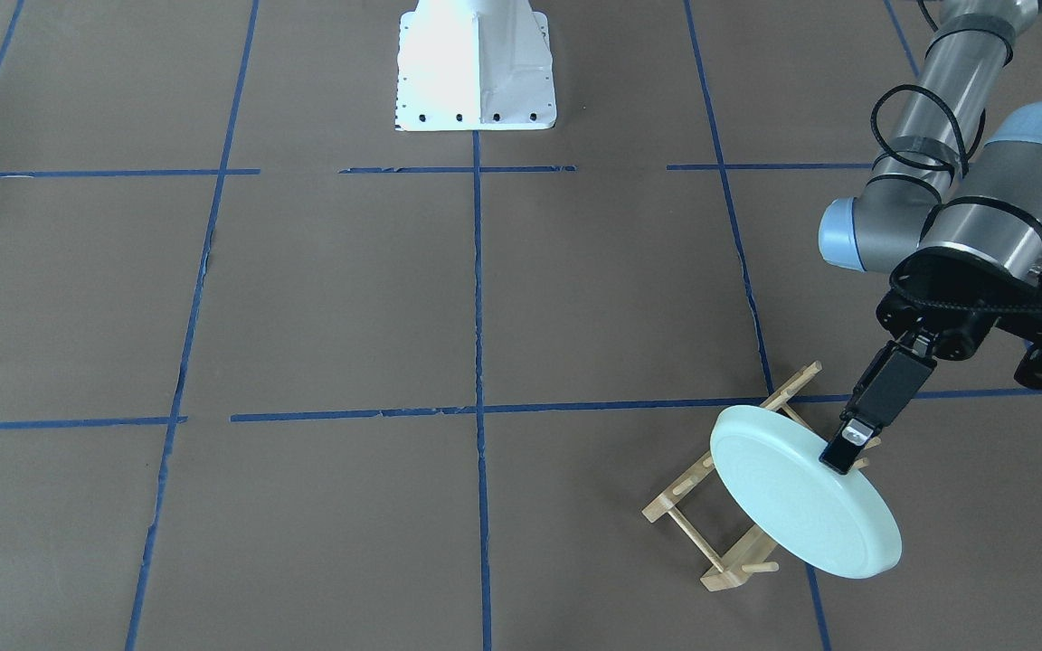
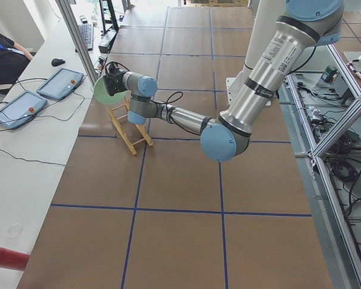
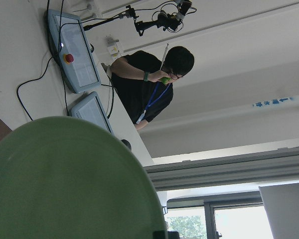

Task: Place plate on rack
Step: 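Carry the upright plate with the left gripper above the rack pegs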

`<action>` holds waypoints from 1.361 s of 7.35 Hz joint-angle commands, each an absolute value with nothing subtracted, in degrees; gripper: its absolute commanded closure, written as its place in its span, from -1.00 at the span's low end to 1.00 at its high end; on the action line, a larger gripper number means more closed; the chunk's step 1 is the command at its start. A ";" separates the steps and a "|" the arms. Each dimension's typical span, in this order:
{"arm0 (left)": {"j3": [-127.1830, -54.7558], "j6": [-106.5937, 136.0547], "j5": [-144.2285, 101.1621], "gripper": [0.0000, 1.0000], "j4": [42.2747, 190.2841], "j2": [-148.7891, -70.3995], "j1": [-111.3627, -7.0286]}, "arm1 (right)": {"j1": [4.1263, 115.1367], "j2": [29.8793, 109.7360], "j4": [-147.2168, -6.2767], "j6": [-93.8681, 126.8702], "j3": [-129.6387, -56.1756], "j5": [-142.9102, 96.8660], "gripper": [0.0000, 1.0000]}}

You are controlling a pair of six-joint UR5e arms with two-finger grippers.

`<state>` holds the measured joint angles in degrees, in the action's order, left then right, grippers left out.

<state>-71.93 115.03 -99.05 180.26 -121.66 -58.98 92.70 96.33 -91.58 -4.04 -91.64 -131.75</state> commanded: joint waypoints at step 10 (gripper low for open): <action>-68.20 112.68 -96.50 1.00 180.70 -121.82 -55.20 | 92.64 96.33 -91.58 -4.04 -91.67 -131.75 -1.00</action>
